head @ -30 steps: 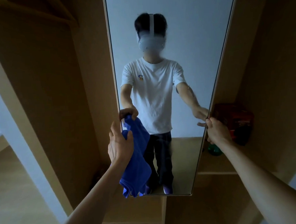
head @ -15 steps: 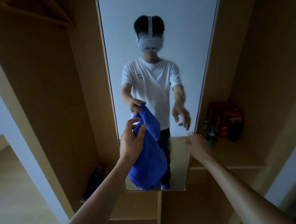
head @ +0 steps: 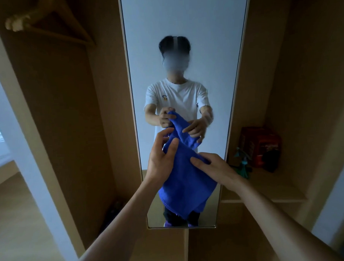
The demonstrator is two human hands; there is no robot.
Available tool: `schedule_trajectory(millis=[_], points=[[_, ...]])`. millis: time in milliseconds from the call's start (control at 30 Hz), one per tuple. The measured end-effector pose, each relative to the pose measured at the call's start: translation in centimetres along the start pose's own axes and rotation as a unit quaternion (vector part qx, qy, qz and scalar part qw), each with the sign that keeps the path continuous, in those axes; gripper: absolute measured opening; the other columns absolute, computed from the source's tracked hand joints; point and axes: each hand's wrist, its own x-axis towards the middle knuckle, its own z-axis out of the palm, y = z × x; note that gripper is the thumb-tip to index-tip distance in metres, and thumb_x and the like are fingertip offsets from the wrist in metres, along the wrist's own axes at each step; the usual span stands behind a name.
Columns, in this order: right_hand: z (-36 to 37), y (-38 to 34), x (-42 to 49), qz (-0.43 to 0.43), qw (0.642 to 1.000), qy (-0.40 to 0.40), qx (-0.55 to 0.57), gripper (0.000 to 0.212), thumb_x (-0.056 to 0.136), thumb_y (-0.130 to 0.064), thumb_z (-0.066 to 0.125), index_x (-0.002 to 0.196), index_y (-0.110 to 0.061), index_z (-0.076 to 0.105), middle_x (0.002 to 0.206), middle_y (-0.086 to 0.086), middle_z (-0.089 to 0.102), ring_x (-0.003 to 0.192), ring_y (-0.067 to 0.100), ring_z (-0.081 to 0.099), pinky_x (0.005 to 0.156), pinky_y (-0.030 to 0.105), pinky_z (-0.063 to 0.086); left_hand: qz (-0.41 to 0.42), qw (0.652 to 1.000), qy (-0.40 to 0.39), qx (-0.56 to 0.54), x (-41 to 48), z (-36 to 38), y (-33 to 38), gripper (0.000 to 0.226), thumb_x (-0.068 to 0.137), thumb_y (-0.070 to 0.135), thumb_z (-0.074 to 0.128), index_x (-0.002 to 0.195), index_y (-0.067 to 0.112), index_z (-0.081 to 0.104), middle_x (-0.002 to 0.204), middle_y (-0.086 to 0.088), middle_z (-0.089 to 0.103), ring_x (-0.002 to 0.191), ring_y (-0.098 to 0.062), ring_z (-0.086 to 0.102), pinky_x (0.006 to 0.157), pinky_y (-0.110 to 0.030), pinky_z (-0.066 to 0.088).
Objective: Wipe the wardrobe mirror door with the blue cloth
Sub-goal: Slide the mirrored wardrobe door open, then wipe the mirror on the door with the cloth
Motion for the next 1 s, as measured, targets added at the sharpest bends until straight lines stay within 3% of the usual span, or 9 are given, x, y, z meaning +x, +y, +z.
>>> schedule_trajectory(millis=[67,167,300,400,533,667,733,900,1000], points=[[-0.6,-0.8,-0.3,-0.021,1.0,0.004,0.004,0.031,0.094,-0.055,0.061,0.068,-0.038,0.065,0.07,-0.012,0.068,0.064,0.003,0.065,0.056,0.012,0.041,-0.021,1.0,-0.008,-0.01,-0.1,-0.4,0.3,0.033,0.103,0.034,0.058,0.135,0.04,0.052,0.113,-0.001,0.067,0.099,-0.013,0.069,0.082,-0.032,0.06],[-1.6,-2.2,-0.2,-0.059,0.998,0.018,0.006,0.047,0.095,-0.054,0.06,0.084,-0.008,0.061,0.085,0.017,0.066,0.077,0.032,0.065,0.067,0.034,0.042,-0.12,0.988,-0.073,-0.068,0.0,-1.8,0.4,0.047,0.092,0.045,0.073,0.135,0.036,0.055,0.114,0.002,0.073,0.101,-0.01,0.073,0.085,-0.032,0.061],[-2.7,-4.9,0.0,-0.106,0.993,0.042,-0.021,0.041,0.098,-0.048,0.057,0.075,-0.015,0.056,0.075,0.011,0.061,0.069,0.026,0.06,0.064,0.043,0.04,-0.204,0.956,-0.197,-0.068,-0.1,-3.1,0.6,0.064,0.072,0.069,0.08,0.118,0.026,0.069,0.114,0.003,0.077,0.107,-0.017,0.074,0.094,-0.04,0.059],[-2.6,-6.6,-0.2,-0.142,0.988,0.048,-0.034,0.052,0.099,-0.05,0.052,0.08,-0.001,0.053,0.074,0.02,0.055,0.065,0.035,0.053,0.063,0.048,0.039,-0.224,0.944,-0.181,-0.162,-0.1,-3.0,0.6,0.055,0.082,0.059,0.078,0.119,0.018,0.072,0.121,-0.005,0.075,0.114,-0.024,0.071,0.095,-0.039,0.058],[-3.0,-8.0,-0.4,-0.147,0.989,0.015,0.008,0.064,0.098,-0.052,0.053,0.072,0.006,0.04,0.065,0.014,0.041,0.059,0.023,0.038,0.056,0.039,0.031,-0.219,0.928,-0.184,-0.24,0.0,-3.7,1.6,0.04,0.088,0.051,0.076,0.115,0.021,0.075,0.127,-0.012,0.071,0.119,-0.03,0.068,0.089,-0.033,0.059],[-3.6,-8.9,-0.5,-0.111,0.993,-0.004,0.041,0.044,0.09,-0.058,0.063,0.073,-0.017,0.063,0.071,-0.007,0.066,0.065,0.008,0.064,0.06,0.018,0.047,-0.2,0.939,-0.157,-0.23,0.1,-3.8,2.9,0.041,0.088,0.056,0.073,0.111,0.023,0.075,0.12,-0.014,0.074,0.111,-0.033,0.071,0.084,-0.036,0.06],[-3.7,-9.2,-0.3,-0.09,0.995,-0.003,0.045,0.039,0.081,-0.059,0.073,0.095,-0.023,0.07,0.094,-0.003,0.075,0.086,0.012,0.072,0.073,0.025,0.055,-0.192,0.944,-0.134,-0.232,0.3,-3.9,3.6,0.036,0.092,0.054,0.068,0.109,0.024,0.076,0.118,-0.013,0.075,0.109,-0.031,0.073,0.081,-0.033,0.06],[-3.3,-8.8,0.1,-0.029,0.986,0.074,0.148,0.065,0.061,-0.059,0.086,0.118,-0.038,0.062,0.12,0.003,0.068,0.108,0.021,0.068,0.1,0.045,0.052,-0.168,0.946,-0.054,-0.273,0.9,-4.3,4.4,0.041,0.095,0.049,0.064,0.121,0.018,0.069,0.117,-0.011,0.076,0.108,-0.029,0.073,0.076,-0.031,0.061],[-2.2,-8.8,0.2,0.009,0.97,0.068,0.235,0.072,0.065,-0.055,0.084,0.127,-0.028,0.06,0.122,0.002,0.07,0.11,0.022,0.069,0.093,0.039,0.057,-0.155,0.943,-0.019,-0.294,1.4,-4.5,4.8,0.032,0.096,0.048,0.062,0.117,0.025,0.07,0.115,-0.004,0.077,0.106,-0.024,0.074,0.075,-0.032,0.062]])
